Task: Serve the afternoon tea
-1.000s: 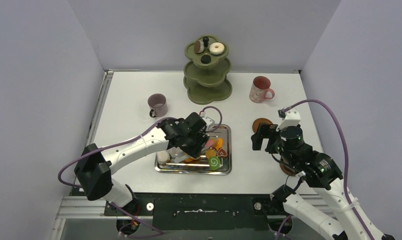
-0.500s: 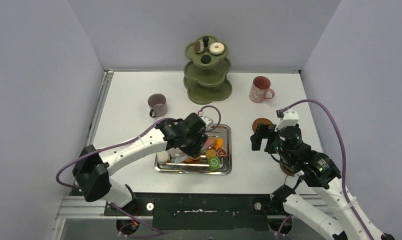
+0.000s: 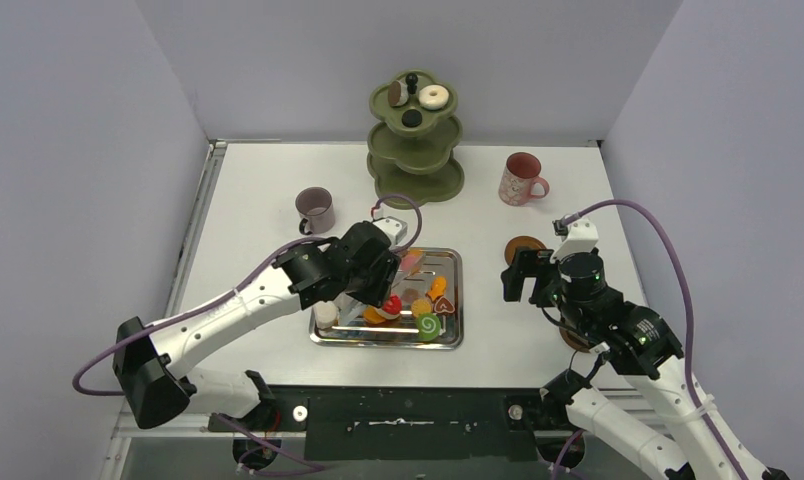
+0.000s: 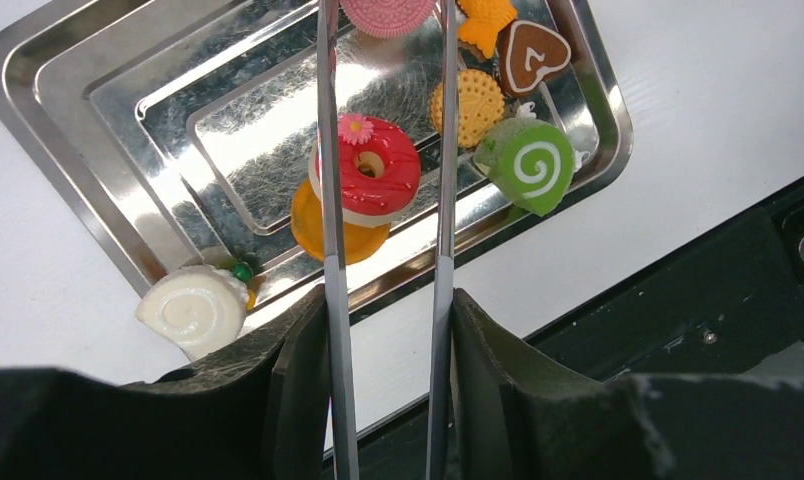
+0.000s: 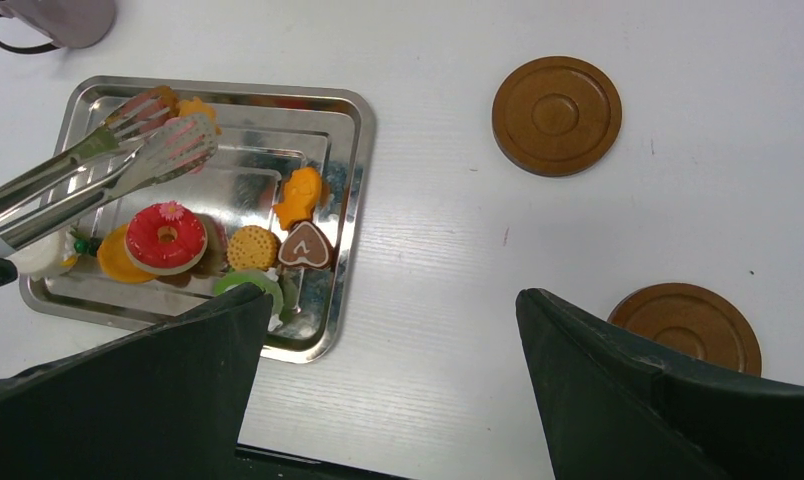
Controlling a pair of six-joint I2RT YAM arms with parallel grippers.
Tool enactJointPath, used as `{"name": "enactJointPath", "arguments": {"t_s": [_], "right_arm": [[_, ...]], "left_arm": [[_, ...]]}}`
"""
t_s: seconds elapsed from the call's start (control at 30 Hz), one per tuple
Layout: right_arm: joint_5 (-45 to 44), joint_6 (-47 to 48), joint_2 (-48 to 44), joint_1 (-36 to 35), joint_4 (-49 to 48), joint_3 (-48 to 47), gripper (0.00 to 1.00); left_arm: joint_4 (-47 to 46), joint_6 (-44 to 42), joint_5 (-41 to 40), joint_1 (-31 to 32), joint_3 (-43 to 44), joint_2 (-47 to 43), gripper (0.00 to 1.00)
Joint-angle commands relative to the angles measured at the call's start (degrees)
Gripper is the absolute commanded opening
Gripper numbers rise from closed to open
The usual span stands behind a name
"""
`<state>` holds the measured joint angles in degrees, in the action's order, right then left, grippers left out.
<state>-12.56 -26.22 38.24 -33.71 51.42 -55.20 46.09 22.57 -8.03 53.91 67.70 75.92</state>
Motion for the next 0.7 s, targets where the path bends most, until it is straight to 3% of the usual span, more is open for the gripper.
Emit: {"name": "enactJointPath", "arguments": {"t_s": [0.0, 0.27, 0.47, 0.67], "right_arm": [[0.2, 0.3, -0.5, 0.3, -2.8, 0.0, 1.00], [0.7, 0.1, -0.9, 0.3, -3.2, 0.0, 1.00], [0.6, 0.5, -1.6, 0.3, -3.4, 0.4, 1.00], [0.6, 0.9, -1.9, 0.3, -3.0, 0.1, 1.00]], "left_arm": [[-2.8, 2.0, -3.3, -0.5, 0.4, -4.0, 0.30], [-2.9, 0.6, -6.5, -4.7, 3.1, -5.9, 0.29], [-4.3, -1.7, -3.3, -10.8, 5.6, -6.1, 0.29], [-0.2, -2.2, 0.0, -11.5, 8.6, -4.3, 0.29]]}}
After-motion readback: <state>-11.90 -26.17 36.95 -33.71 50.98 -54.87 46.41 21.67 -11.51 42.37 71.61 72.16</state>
